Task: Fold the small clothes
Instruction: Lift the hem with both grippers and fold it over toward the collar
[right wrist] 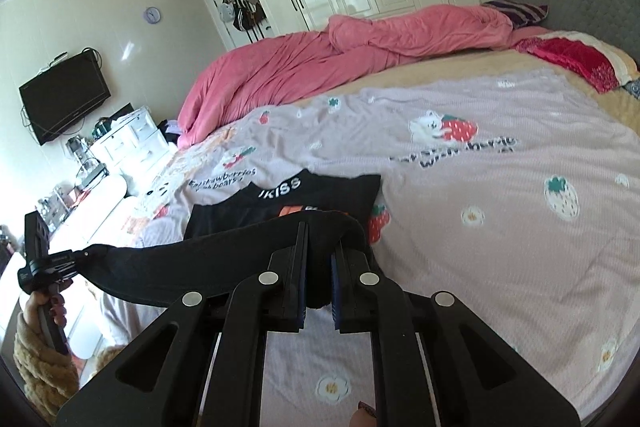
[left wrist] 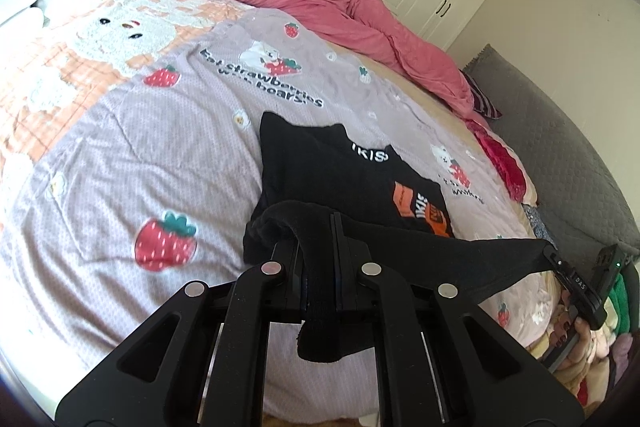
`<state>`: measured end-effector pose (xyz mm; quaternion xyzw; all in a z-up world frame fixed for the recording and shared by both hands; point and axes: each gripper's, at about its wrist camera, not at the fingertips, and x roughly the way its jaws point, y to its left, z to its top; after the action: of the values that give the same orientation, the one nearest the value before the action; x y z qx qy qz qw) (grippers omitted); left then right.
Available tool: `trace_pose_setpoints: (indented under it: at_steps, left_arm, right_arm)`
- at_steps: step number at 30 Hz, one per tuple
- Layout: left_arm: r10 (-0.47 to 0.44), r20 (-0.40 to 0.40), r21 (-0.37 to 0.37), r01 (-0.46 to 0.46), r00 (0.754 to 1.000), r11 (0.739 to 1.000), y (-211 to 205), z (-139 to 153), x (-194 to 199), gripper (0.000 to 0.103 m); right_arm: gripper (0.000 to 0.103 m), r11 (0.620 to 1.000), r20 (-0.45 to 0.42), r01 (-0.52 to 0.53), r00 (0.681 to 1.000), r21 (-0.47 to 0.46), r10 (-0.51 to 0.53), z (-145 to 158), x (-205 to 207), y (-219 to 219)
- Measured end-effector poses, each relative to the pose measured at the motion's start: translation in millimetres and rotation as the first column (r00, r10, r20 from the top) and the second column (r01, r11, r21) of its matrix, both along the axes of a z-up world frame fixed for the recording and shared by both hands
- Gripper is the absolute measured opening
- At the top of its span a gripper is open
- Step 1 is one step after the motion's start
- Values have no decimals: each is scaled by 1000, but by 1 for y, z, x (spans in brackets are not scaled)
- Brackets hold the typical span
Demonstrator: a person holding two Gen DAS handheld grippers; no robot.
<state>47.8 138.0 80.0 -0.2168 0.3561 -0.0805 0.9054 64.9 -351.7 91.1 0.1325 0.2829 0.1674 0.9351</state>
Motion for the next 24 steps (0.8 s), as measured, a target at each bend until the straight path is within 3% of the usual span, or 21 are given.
trace_pose_setpoints:
  at_steps: [11,20,24]
  left_arm:
    - [17,54,14,-17,998,1000,-5,20,34,3]
    - [38,52,22,-40,998,999,-4,15,60,3]
    - [59,46,65,-62,997,996,-8,9,75,3]
  right_arm:
    - [8,999,43,37,998,-25,-36,14,35,4]
    - [8,998,34,59,998,-18,-59,10,61,6]
    - [8,997,28,70,997,-23,-70,5,72,8]
